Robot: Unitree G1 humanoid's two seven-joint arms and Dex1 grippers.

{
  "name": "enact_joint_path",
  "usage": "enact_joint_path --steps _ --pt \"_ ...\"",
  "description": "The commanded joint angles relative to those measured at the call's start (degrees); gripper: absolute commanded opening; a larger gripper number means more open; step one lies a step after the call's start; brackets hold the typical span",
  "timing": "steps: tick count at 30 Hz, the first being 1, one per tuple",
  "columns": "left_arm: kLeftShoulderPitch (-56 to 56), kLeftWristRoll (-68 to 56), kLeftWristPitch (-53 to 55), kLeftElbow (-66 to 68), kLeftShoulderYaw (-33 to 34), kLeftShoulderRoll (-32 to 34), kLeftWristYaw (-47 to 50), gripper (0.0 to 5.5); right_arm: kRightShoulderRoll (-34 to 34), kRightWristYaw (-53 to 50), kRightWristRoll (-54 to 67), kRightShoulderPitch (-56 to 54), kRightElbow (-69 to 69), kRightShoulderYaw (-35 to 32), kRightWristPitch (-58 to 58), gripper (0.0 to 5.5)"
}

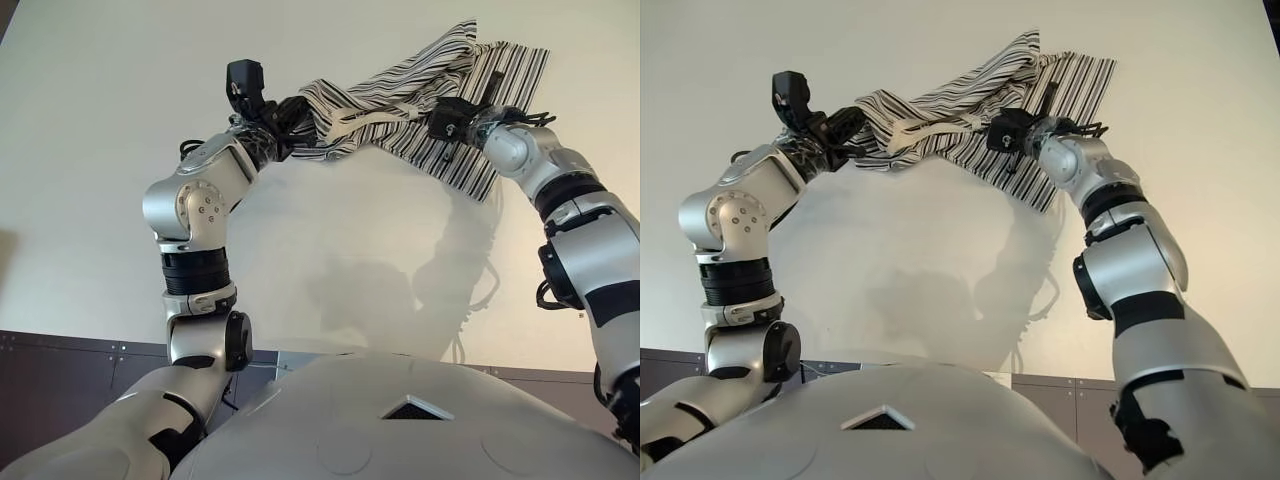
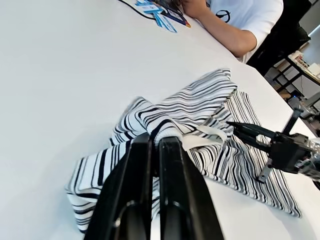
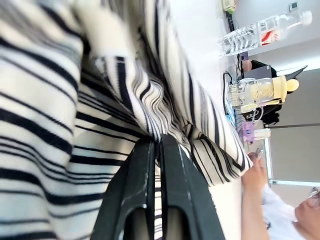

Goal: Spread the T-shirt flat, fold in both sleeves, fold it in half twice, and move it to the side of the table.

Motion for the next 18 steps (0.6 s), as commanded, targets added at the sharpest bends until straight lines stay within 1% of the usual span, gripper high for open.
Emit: enact_joint_path --steps 1,3,5,7,8,10,12,14,16,17,18 --pt "0.33 -1.22 0.23 -2.59 1.98 -0.51 0.93 0.10 -4.47 18.46 14.09 5.20 -8.38 -7.91 -7.26 0.11" --pt "-0.33 -2.03 -0.68 -3.65 3.70 0.03 0.50 0.10 -5.94 31.94 26.79 9.67 -21.09 -12.04 -2.06 0.11" --pt "-0.80 -2.95 -1.75 -4.74 4.77 1.33 -1.08 0.10 -8.81 44.22 40.24 15.94 -39.01 -14.14 9.78 0.11" --pt "0.81 -4.28 -2.57 -8.20 5.54 4.17 -4.65 0.10 -15.93 53.78 52.54 25.06 -60.14 -13.88 23.30 0.11" --pt "1.89 -4.73 -2.76 -9.72 5.91 5.65 -6.38 0.10 -19.52 56.52 56.64 29.31 -68.26 -13.90 27.92 0.11" --pt "4.72 -5.05 -3.13 -12.15 6.84 8.90 -9.66 0.10 -26.10 59.52 62.24 37.43 -80.05 -15.31 33.95 0.11" --pt "8.36 -4.36 -4.03 -14.13 7.05 12.44 -13.32 0.10 -30.83 60.07 64.42 45.19 -86.23 -18.75 36.82 0.11" --pt "14.17 -2.73 -5.57 -17.33 6.74 15.31 -16.26 0.10 -34.08 60.82 66.29 50.74 -89.86 -22.55 39.68 0.11" --pt "19.16 -0.67 -7.94 -20.13 4.71 17.39 -18.62 0.10 -35.97 60.97 65.78 56.09 -92.40 -25.13 40.70 0.11" --pt "21.47 0.90 -9.74 -20.84 3.28 18.45 -19.67 0.10 -35.68 59.58 64.36 58.18 -93.98 -25.37 40.95 0.11" --pt "23.31 2.97 -11.96 -20.71 1.20 19.65 -20.82 0.10 -33.06 54.78 60.02 59.26 -94.89 -24.73 40.02 0.11"
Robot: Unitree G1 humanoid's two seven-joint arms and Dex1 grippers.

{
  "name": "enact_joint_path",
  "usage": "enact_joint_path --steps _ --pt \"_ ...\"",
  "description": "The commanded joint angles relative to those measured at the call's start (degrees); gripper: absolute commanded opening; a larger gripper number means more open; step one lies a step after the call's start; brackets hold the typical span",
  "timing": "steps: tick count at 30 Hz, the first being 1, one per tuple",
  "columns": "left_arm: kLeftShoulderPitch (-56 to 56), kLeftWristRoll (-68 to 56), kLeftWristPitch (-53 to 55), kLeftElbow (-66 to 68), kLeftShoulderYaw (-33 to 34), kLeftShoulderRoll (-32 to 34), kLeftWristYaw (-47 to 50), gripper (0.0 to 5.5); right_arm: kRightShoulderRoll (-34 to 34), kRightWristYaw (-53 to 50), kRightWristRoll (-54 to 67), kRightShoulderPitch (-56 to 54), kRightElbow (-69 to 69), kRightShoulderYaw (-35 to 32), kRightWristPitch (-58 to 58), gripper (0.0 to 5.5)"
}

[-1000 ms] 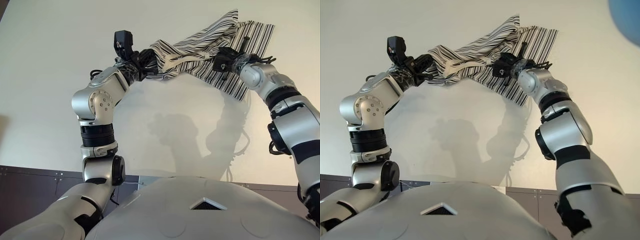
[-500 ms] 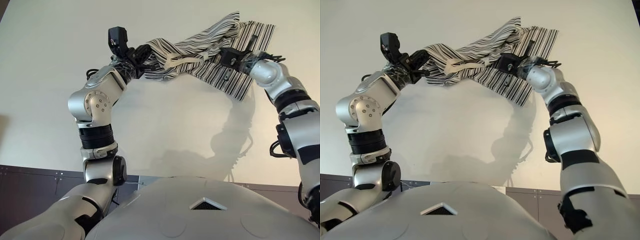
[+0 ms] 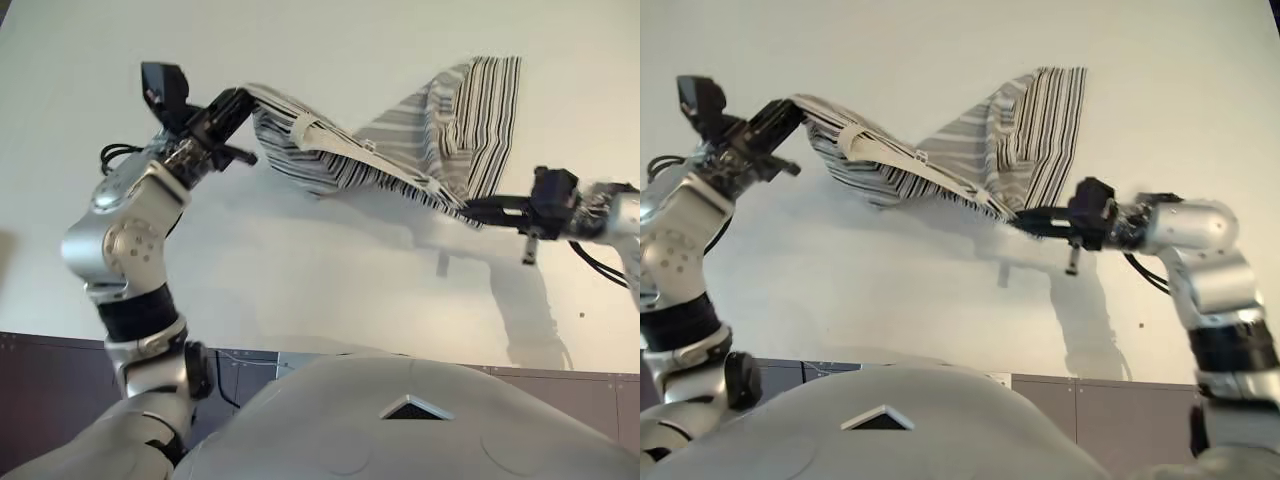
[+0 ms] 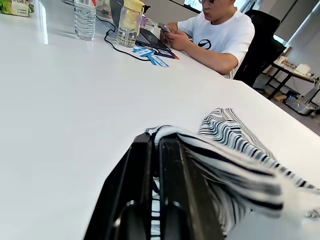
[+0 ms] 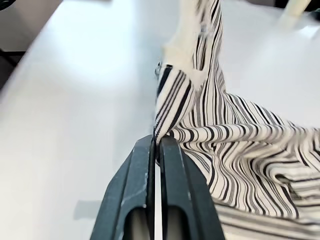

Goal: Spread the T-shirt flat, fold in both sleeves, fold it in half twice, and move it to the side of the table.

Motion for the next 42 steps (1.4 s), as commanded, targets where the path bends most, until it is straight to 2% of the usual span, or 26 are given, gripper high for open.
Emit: enact_joint_path --steps 1,5,8,12,14,17,19,22,25,29,35,37,42 --pt "7.87 6.55 -6.98 -2.50 -6.34 4.87 -4.31 0.10 3.23 -10.21 -9.77 5.39 -5.97 -0.49 -0.37 0.11" --pt "12.48 8.02 -9.67 -4.68 -9.68 5.48 -5.83 0.10 11.63 -23.83 -24.02 6.82 -7.74 3.45 -3.20 0.79" --pt "14.47 8.06 -10.36 -5.38 -10.17 5.54 -5.94 0.10 13.99 -28.24 -29.39 8.04 -7.06 3.97 -5.14 1.23" --pt "15.83 8.44 -10.92 -4.87 -10.06 5.70 -5.64 0.10 14.11 -26.17 -23.95 10.30 -9.22 2.80 1.70 2.01" --pt "16.30 8.60 -11.20 -4.60 -9.61 5.47 -5.14 0.10 14.08 -24.20 -13.29 12.18 -10.50 -1.76 10.75 2.22" --pt "16.69 8.80 -11.68 -3.97 -9.19 5.29 -4.69 0.10 15.00 -23.49 6.09 12.38 -11.55 -10.46 24.74 2.22" --pt "16.47 8.78 -12.09 -3.26 -9.15 5.42 -4.96 0.10 13.68 -21.67 8.06 13.21 -11.66 -10.28 27.57 2.22" --pt "14.60 9.01 -12.72 -0.86 -9.05 5.98 -5.67 0.10 11.68 -18.82 1.28 15.27 -12.36 -5.83 23.72 2.22" --pt "13.09 9.46 -13.44 1.79 -9.00 6.63 -6.52 0.10 9.53 -16.53 -9.98 17.35 -12.82 -0.80 13.24 2.22" --pt "11.31 10.69 -13.96 3.98 -10.23 6.49 -6.34 0.10 12.78 -20.59 -20.60 14.14 -8.31 3.42 4.21 2.22" --pt "9.98 11.34 -14.04 5.10 -11.09 5.97 -6.25 0.10 14.69 -22.60 -27.06 12.95 -3.14 6.65 -1.78 2.22" --pt "9.40 11.24 -13.98 5.33 -10.88 5.88 -6.06 0.10 14.52 -22.20 -28.63 12.93 -2.39 7.64 -3.71 1.79" --pt "9.97 11.35 -14.62 5.80 -10.44 5.39 -5.27 0.10 14.71 -22.13 -27.13 12.41 -3.08 5.21 -6.07 0.80"
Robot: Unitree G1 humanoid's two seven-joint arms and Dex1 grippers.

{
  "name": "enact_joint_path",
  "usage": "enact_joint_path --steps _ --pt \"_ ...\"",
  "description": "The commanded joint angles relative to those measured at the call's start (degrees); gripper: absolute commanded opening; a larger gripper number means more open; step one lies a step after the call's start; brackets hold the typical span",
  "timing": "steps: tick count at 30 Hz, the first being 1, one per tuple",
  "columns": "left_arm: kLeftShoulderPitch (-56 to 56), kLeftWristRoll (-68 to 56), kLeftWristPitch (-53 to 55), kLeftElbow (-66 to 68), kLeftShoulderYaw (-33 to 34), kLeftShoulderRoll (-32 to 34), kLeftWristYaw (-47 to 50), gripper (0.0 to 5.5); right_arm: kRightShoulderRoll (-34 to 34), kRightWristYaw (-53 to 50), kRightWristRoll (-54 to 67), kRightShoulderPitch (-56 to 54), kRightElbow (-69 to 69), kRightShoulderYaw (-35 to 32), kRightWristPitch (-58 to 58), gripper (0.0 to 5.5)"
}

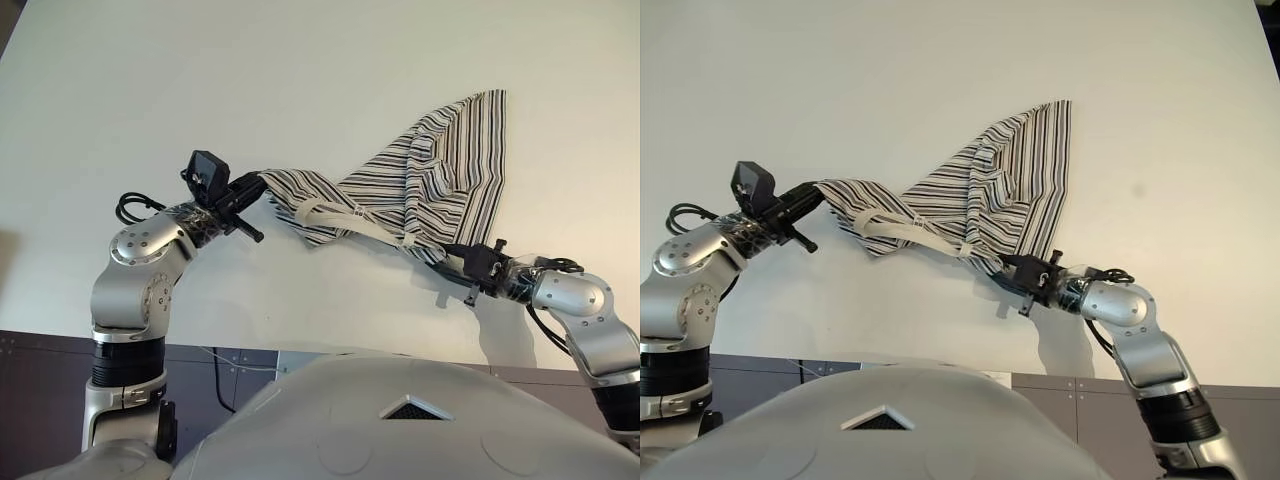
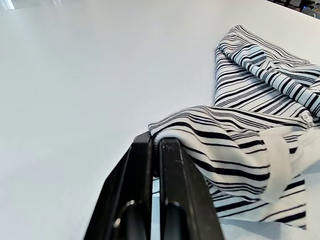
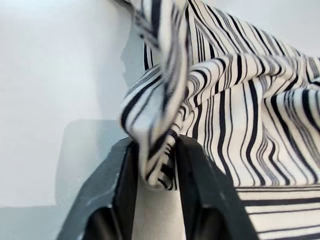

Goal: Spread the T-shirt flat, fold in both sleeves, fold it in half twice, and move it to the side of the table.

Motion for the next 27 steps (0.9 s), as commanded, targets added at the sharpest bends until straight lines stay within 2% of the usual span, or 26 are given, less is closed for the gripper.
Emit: enact_joint_path --steps 1,3,6,9,12,14,17,20,23,27 --pt "0.13 0.80 -0.75 0.54 0.23 -0.49 1.00 0.10 -0.01 -0.52 0.41 -1.30 0.06 -2.23 -1.54 0.55" --pt "0.18 0.91 -1.09 0.79 0.57 -0.83 1.65 0.10 0.34 -0.89 0.65 -2.01 0.67 -2.89 -1.58 0.21" --pt "-0.32 0.81 -1.52 1.51 2.06 -0.69 1.86 0.10 1.00 -0.91 2.99 -3.10 0.58 -4.10 0.87 0.14" --pt "-3.47 -1.66 -0.85 1.41 5.28 -0.30 1.92 0.10 0.91 1.38 14.17 -6.92 -2.45 -8.96 9.12 0.14" --pt "-15.60 -7.28 1.81 1.24 9.16 -0.22 3.15 0.10 2.51 -1.25 29.49 -23.86 -0.59 -16.33 21.09 0.14" --pt "-30.73 -9.78 2.93 6.38 9.89 -0.48 4.45 0.10 5.11 -6.22 32.57 -40.82 6.80 -18.34 26.23 0.14" --pt "-50.49 -7.33 1.79 20.24 9.80 -0.01 8.00 0.10 7.16 -11.53 27.22 -63.06 22.81 -18.01 24.55 0.14" --pt "-63.89 -4.14 -0.67 30.36 8.10 1.27 8.31 0.10 7.05 -16.31 19.74 -78.74 39.36 -17.16 18.59 0.14" --pt "-74.30 4.90 -6.52 46.89 2.56 1.86 8.98 0.10 8.59 -20.28 11.52 -90.20 56.90 -14.42 10.25 0.14" --pt "-86.66 17.18 -21.50 74.61 -3.97 0.79 12.38 0.10 11.86 -29.89 2.53 -101.11 80.16 -12.15 2.01 0.14"
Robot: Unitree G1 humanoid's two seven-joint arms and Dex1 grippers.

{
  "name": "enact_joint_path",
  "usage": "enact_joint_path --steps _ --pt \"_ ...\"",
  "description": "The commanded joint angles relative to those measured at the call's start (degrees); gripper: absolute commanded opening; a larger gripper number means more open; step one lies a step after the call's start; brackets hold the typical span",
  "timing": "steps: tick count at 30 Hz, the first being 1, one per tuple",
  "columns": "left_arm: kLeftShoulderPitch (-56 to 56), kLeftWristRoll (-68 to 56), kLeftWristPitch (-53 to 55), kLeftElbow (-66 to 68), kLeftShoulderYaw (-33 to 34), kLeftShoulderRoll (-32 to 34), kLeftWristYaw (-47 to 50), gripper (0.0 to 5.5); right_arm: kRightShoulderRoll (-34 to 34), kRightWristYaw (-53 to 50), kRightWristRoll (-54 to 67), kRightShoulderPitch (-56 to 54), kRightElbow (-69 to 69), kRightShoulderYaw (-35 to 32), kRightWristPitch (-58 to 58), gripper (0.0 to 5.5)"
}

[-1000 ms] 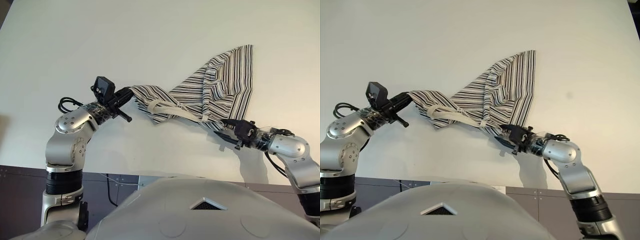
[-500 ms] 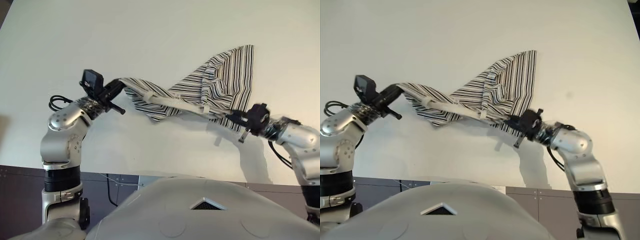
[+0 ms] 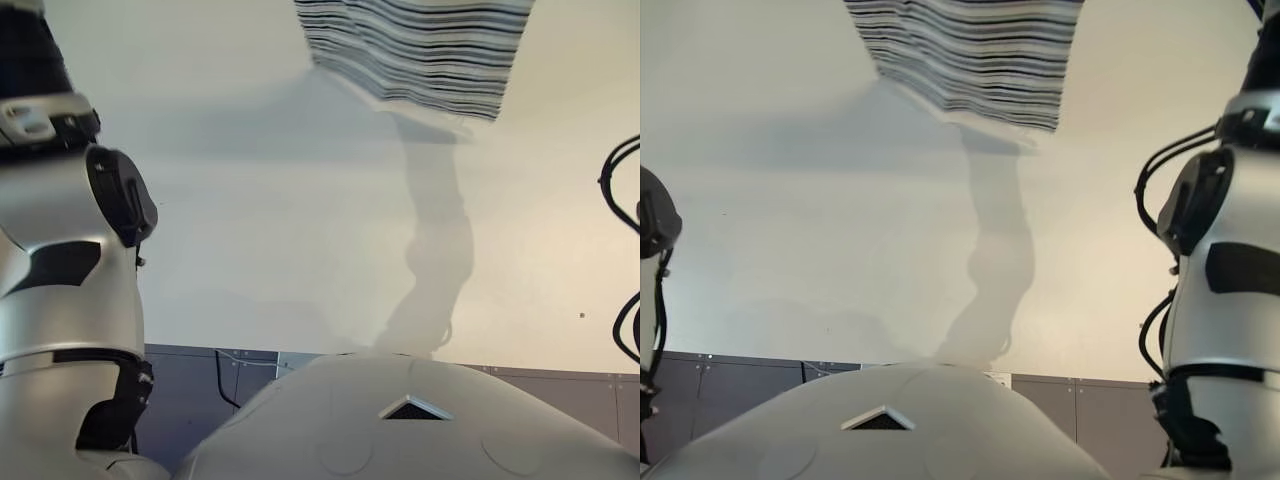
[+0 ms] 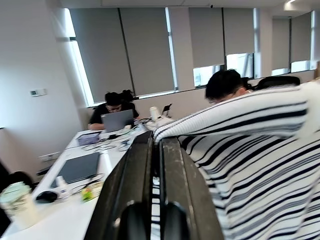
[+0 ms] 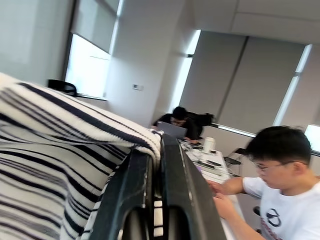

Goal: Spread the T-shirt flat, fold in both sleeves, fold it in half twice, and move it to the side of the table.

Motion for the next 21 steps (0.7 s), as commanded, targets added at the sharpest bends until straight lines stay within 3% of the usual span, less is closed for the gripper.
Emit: enact_joint_path --steps 1,6,14,21 --pt "-10.51 10.80 -12.18 24.22 -5.19 -0.58 4.19 0.10 3.63 -7.07 -7.49 -8.18 18.43 2.01 -5.93 0.14" --pt "-15.25 14.72 -17.21 36.45 -4.91 -4.22 8.67 0.10 7.23 -11.25 -11.52 -10.42 25.92 1.68 -8.06 0.14" --pt "-22.28 11.06 -20.09 37.49 2.19 -5.07 6.92 0.10 8.07 -14.53 -7.71 -15.11 26.05 -6.46 -12.44 0.14" --pt "-20.50 12.45 -19.79 37.80 2.00 -5.81 3.88 0.10 8.70 -13.43 -8.54 -12.88 26.27 -7.83 -12.84 0.14"
